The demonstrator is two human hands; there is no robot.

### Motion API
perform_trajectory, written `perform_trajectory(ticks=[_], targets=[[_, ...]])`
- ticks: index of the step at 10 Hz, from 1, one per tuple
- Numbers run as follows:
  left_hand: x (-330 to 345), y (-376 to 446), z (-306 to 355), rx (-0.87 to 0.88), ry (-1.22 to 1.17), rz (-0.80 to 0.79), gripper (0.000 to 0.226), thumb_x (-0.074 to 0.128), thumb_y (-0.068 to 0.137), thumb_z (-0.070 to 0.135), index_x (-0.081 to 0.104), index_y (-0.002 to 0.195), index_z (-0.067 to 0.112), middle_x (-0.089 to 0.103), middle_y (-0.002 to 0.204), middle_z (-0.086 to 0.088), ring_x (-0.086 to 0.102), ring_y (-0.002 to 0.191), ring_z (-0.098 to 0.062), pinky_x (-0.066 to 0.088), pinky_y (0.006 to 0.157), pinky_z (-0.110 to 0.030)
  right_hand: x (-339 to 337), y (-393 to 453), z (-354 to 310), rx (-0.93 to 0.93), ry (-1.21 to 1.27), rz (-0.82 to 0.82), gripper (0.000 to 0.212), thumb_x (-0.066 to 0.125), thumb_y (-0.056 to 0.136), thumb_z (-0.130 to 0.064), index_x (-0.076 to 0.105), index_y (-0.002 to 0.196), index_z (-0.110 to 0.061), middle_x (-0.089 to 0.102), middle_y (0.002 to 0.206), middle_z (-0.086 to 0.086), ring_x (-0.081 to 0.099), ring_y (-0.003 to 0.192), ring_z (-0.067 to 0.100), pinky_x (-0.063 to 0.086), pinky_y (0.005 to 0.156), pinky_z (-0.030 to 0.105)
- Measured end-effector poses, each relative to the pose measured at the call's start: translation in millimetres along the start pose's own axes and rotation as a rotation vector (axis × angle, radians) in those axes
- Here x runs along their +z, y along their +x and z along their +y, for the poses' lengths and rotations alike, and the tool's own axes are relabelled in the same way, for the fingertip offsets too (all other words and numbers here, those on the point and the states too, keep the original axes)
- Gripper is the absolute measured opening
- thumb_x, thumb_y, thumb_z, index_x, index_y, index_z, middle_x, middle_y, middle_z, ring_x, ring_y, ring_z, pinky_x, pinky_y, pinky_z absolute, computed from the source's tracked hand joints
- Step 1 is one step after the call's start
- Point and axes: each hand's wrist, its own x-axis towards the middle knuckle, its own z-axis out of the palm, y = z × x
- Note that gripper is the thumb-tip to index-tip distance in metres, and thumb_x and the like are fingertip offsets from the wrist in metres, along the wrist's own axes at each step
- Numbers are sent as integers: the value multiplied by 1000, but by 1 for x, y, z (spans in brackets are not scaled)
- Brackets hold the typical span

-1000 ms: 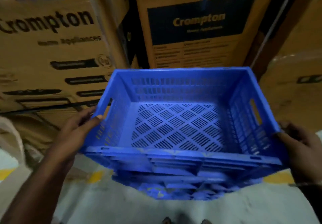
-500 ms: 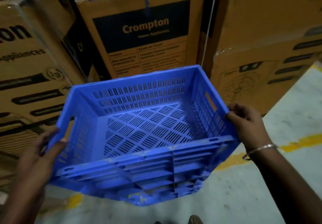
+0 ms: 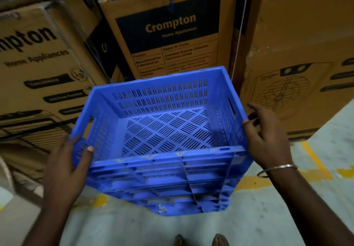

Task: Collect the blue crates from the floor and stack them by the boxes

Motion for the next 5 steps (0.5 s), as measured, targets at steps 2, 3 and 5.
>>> perform_trajectory(ticks=[2, 3, 5], targets=[[1, -45, -2, 139, 7, 4, 65, 45, 95, 58, 53, 145, 16, 39, 161, -10, 32, 152, -24, 28, 121, -52, -12, -13, -21, -223, -246, -75, 54, 54, 94, -41, 47, 139, -13, 52, 133, 9, 49, 120, 26, 43, 95, 37], [-15, -67, 5, 221, -125, 2, 58, 64, 96, 43, 53, 146, 18, 40, 160, 2, 31, 150, -13, 38, 117, -38, -24, -49, -41, -243, -212, -171, 56, 52, 94, -45, 45, 141, -17, 43, 147, 2, 42, 134, 22, 42, 105, 40], [-41, -104, -23, 355, -192, -165, 65, 59, 92, 56, 46, 151, 30, 35, 162, 12, 27, 152, -7, 27, 120, -31, -23, -119, -70, -280, -382, -294, 68, 52, 93, -49, 30, 150, -20, 30, 158, 1, 37, 140, 25, 40, 108, 41]])
